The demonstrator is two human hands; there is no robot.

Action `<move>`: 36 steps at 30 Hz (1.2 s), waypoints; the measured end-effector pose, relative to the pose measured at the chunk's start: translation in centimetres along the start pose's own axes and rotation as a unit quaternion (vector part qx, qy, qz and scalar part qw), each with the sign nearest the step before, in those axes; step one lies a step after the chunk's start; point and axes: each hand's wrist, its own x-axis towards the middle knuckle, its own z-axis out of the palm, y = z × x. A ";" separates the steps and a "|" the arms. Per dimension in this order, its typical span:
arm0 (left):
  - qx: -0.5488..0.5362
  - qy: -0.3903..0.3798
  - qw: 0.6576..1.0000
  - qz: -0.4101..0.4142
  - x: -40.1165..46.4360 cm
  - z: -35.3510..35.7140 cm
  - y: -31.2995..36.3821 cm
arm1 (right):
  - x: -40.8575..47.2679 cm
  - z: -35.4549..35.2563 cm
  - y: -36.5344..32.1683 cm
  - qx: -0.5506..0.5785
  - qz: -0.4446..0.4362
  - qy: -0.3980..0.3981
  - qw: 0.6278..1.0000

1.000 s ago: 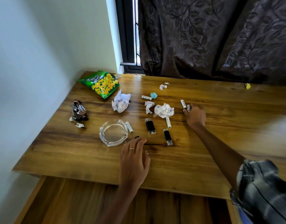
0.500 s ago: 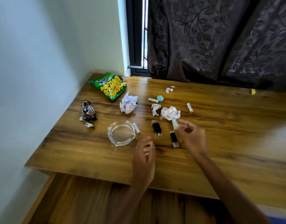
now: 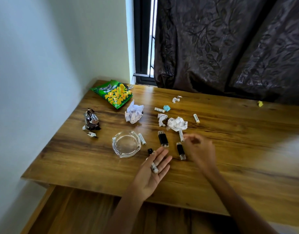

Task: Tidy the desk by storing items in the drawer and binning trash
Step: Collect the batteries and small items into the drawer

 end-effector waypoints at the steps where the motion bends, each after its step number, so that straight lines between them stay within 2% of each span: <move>1: 0.004 -0.012 1.000 -0.004 -0.3 -0.4 0.0 | 2.1 -0.3 0.6 -0.004 0.009 0.038 0.999; 3: -0.002 -0.035 0.999 -0.008 -0.6 -1.4 -0.2 | 6.5 -0.6 2.3 -0.030 0.024 0.080 0.996; 7: -0.019 -0.083 0.996 -0.011 -0.3 -3.0 -0.5 | 12.8 -0.2 6.3 -0.106 0.098 0.065 0.987; 10: -0.020 -0.118 0.993 -0.021 0.0 -3.3 -0.2 | 14.5 0.4 7.5 -0.108 0.153 0.081 0.979; 14: -0.022 -0.146 0.988 -0.042 0.6 -3.8 -0.2 | 14.6 1.0 7.3 -0.135 0.151 0.078 0.976; 16: -0.019 -0.151 0.987 -0.048 0.7 -3.8 -0.1 | 14.2 0.9 7.0 -0.086 0.168 0.104 0.976; 20: -0.020 -0.155 0.986 -0.056 0.9 -3.6 0.1 | 10.4 0.6 3.9 0.132 0.213 0.160 0.955; 22: -0.014 -0.152 0.987 -0.056 1.2 -3.7 0.1 | 6.3 0.7 1.5 0.164 0.174 0.125 0.963; 24: -0.007 -0.144 0.988 -0.049 1.2 -3.5 0.2 | 1.6 1.1 -0.6 0.153 0.125 0.053 0.979; 28: -0.032 -0.117 0.992 -0.043 0.9 -3.2 0.1 | -5.2 4.0 -1.6 0.062 0.035 -0.095 0.993; 31: -0.042 -0.114 0.992 -0.038 0.8 -3.2 0.0 | -6.8 5.8 -1.2 0.022 -0.014 -0.108 0.994; 36: -0.040 -0.103 0.994 -0.020 0.6 -3.3 -0.3 | -5.7 4.8 -1.2 -0.020 -0.017 -0.165 0.986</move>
